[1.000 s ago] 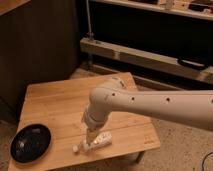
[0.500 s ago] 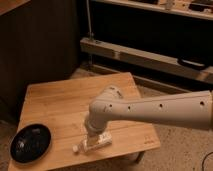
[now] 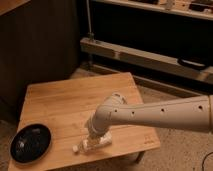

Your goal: Place the bottle in the ceramic bowl

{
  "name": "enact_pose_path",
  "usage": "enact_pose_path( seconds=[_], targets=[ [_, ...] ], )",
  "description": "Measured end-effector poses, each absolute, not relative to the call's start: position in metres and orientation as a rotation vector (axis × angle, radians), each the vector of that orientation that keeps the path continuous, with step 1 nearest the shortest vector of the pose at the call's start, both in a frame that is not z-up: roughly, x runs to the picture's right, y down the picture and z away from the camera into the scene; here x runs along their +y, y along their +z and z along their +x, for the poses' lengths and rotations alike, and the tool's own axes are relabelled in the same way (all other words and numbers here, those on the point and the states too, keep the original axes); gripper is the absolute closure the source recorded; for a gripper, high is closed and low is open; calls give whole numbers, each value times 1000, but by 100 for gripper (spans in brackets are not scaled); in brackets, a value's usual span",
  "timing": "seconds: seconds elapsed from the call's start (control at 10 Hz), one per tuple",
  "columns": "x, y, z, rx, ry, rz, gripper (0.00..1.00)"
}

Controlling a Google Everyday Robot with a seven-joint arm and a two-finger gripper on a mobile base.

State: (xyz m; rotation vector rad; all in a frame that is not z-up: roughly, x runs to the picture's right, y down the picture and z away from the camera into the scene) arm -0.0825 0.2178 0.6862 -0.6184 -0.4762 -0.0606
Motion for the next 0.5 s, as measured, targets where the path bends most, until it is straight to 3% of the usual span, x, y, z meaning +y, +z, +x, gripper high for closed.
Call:
enact_pose_path(
  seconds=[0.5],
  targets=[
    [240, 692, -83, -491, -95, -674, 35]
  ],
)
